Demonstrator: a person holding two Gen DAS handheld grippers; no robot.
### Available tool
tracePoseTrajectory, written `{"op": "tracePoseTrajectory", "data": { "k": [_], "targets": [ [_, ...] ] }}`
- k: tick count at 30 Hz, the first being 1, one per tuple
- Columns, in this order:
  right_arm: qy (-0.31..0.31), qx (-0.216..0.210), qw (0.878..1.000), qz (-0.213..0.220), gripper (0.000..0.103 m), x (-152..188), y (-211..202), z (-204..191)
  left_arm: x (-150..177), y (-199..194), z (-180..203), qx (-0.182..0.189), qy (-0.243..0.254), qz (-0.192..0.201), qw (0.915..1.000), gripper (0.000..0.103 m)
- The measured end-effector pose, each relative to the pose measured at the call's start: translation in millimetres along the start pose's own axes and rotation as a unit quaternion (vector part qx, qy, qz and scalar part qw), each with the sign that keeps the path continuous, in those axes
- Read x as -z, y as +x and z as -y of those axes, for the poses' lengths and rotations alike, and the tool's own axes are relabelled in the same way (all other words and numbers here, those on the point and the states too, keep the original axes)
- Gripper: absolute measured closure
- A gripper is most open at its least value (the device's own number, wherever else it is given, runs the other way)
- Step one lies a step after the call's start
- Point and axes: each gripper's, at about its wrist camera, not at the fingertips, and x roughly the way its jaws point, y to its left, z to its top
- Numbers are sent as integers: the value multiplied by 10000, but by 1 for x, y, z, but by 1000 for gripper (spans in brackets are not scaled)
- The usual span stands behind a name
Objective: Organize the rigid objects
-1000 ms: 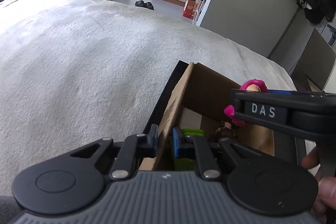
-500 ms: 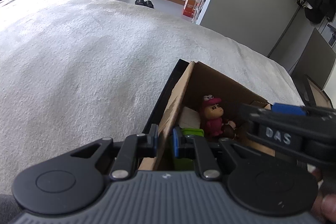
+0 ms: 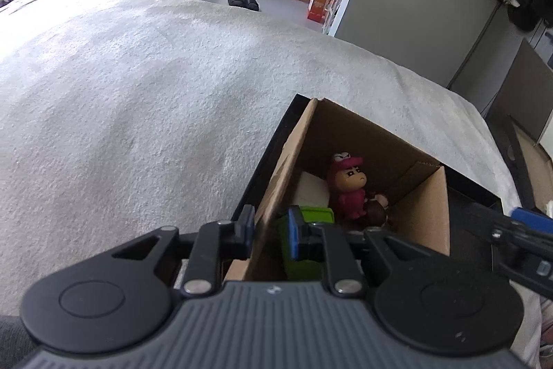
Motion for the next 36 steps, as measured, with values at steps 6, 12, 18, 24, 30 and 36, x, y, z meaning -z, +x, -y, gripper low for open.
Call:
{"op": "tracePoseTrajectory", "data": {
  "k": [6,12,18,24,30,36],
  "targets": [
    [314,44,9994,111,26,4,-20,27,-4,-16,15,-141,89,7,9999,57],
    [636,2,9977,256,20,7,-38,52,-6,-36,37,-106,347,-26,9993,39],
    [887,-60,9952,402,13,11,-56,75,-3,-63,63,-54,701,74,9975,21],
    [1200,-132,9913,517,8,17,-73,95,0,-87,81,-13,1019,97,9947,17],
    [1308,-329,9886,665,1,20,-91,106,-2,-112,92,-17,1198,188,9926,12],
    [1348,-399,9876,703,0,21,-109,111,-4,-138,95,49,1255,305,9916,9]
  ]
}}
